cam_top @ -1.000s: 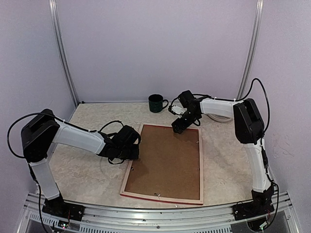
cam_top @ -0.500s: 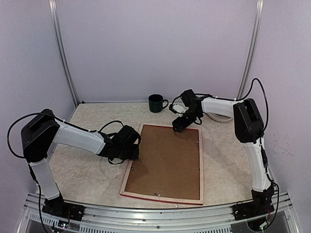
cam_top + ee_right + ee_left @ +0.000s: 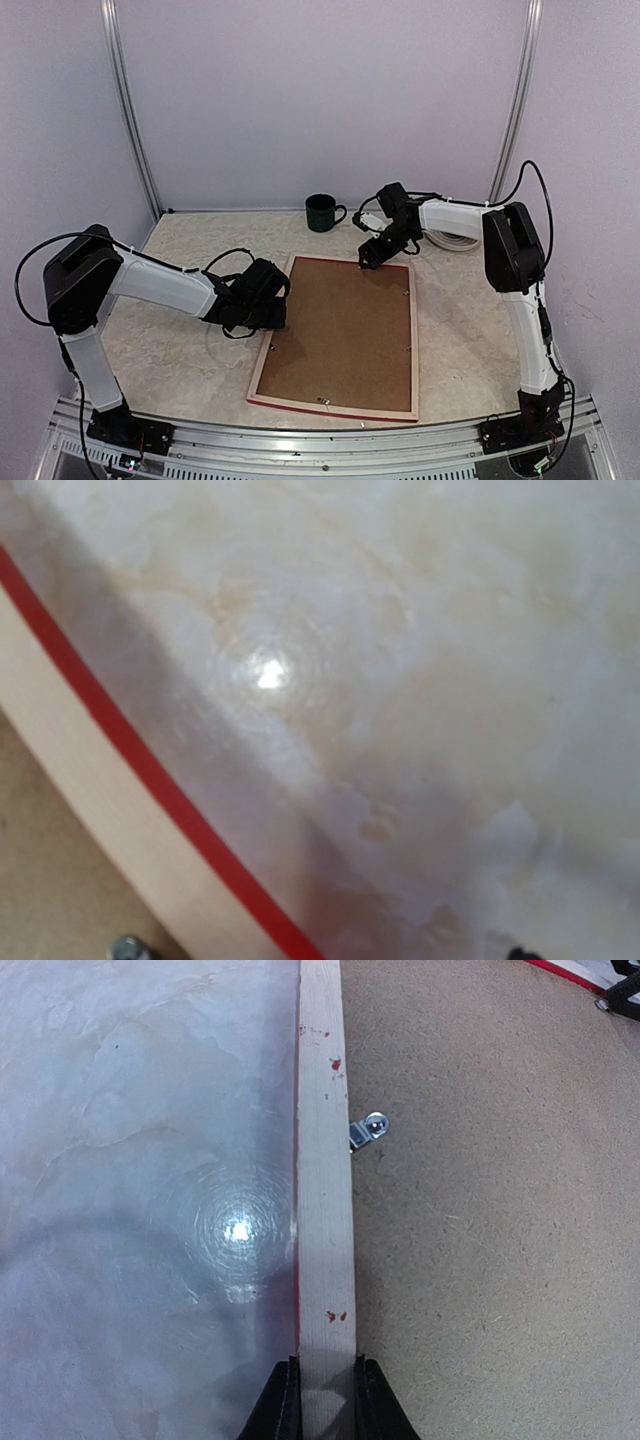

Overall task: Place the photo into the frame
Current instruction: Press the fastener onto the backboard, then rotate the photo frame at the center of the board.

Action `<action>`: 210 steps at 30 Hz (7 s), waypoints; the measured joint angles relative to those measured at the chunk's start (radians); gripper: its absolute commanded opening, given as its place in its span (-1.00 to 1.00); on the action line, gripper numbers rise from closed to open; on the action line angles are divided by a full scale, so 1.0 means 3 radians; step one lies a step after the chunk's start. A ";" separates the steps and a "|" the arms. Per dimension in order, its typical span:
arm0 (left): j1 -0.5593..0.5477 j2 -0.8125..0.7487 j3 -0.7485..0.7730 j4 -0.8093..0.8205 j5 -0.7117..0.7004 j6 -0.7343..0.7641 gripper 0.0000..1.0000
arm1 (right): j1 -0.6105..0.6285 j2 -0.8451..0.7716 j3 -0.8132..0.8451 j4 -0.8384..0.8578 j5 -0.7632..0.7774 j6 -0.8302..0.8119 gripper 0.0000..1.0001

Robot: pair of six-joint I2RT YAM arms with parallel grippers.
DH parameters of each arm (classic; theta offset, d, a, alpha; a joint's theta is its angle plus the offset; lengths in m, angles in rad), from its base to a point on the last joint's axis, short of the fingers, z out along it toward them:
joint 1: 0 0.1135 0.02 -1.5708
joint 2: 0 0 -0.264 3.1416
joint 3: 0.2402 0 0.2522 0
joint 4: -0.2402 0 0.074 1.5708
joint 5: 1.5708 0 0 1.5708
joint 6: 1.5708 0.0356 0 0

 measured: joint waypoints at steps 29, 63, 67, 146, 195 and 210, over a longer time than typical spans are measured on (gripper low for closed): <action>-0.0003 0.0023 0.0024 -0.0001 0.0000 -0.0005 -0.78 | -0.0003 0.0050 -0.0013 0.0053 0.0001 0.0001 0.63; -0.0008 0.0046 0.0045 0.0038 0.0004 -0.0033 -0.78 | 0.0017 0.0036 0.0000 0.0014 0.0076 0.0169 0.15; -0.0008 0.0045 0.0039 0.0052 0.0013 -0.0039 -0.78 | 0.0013 0.0036 0.0032 -0.0069 0.0156 0.0304 0.21; 0.0029 0.0039 0.0156 -0.0209 0.0009 -0.0093 -0.33 | -0.0028 0.0137 0.0336 -0.0366 -0.0020 0.0292 0.43; -0.0724 -0.0844 -0.0487 -0.1386 -0.0019 -0.0497 -0.38 | -0.0216 -0.0370 -0.0528 -0.0111 0.0099 0.0521 0.66; 0.0205 -0.0181 0.0225 -0.1329 -0.0403 -0.0024 -0.37 | -0.0261 -0.0537 -0.0875 -0.0003 -0.0052 0.0581 0.63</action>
